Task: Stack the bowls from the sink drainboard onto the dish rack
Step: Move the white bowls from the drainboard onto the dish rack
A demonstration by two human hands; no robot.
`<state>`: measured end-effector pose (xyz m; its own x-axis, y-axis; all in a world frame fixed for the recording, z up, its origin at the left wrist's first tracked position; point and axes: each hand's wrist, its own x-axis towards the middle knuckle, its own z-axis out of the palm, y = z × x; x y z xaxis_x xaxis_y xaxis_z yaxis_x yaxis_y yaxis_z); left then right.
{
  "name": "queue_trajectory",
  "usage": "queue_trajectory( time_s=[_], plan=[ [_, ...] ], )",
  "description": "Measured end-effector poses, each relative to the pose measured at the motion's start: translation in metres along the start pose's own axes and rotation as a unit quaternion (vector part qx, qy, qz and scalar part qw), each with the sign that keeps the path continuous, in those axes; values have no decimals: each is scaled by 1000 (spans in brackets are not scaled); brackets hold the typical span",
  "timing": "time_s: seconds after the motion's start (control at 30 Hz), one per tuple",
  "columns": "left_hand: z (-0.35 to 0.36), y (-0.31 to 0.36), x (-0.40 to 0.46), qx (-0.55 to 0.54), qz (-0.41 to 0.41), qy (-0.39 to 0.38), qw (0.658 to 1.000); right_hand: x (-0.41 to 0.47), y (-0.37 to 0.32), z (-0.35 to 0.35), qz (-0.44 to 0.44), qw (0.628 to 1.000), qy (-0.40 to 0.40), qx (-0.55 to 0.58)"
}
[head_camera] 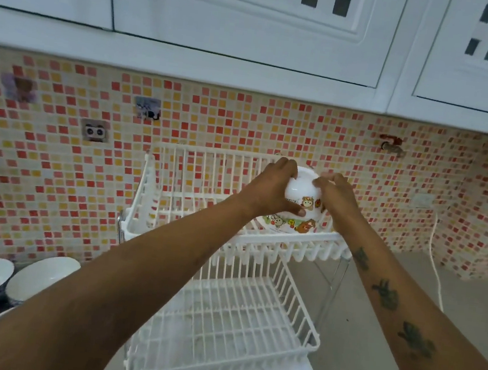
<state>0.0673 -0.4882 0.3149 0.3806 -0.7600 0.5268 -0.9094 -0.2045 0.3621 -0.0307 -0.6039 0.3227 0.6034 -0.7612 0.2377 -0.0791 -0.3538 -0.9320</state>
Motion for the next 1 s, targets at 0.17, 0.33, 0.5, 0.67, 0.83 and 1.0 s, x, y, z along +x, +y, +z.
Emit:
queue_trajectory(
  time_s=[0.17,0.33,0.5,0.67,0.83,1.0],
  plan=[
    [3,-5,-6,21,-15,-47,999,2,-4,8,41,996,-43,-69],
    [5,-4,-7,36,-5,-66,997,2,-7,8,57,995,-29,-76],
    [-12,0,-16,-71,-49,-38,996,-7,-8,8,18,985,17,-170],
    [-57,5,-37,-210,-91,72,971,-31,-22,21,-144,977,123,-97],
    [-129,-18,-85,-258,-132,191,938,-80,-92,89,-229,971,35,53],
    [-202,-80,-162,-245,-239,295,892,-141,-154,183,-267,949,-87,144]
  ],
)
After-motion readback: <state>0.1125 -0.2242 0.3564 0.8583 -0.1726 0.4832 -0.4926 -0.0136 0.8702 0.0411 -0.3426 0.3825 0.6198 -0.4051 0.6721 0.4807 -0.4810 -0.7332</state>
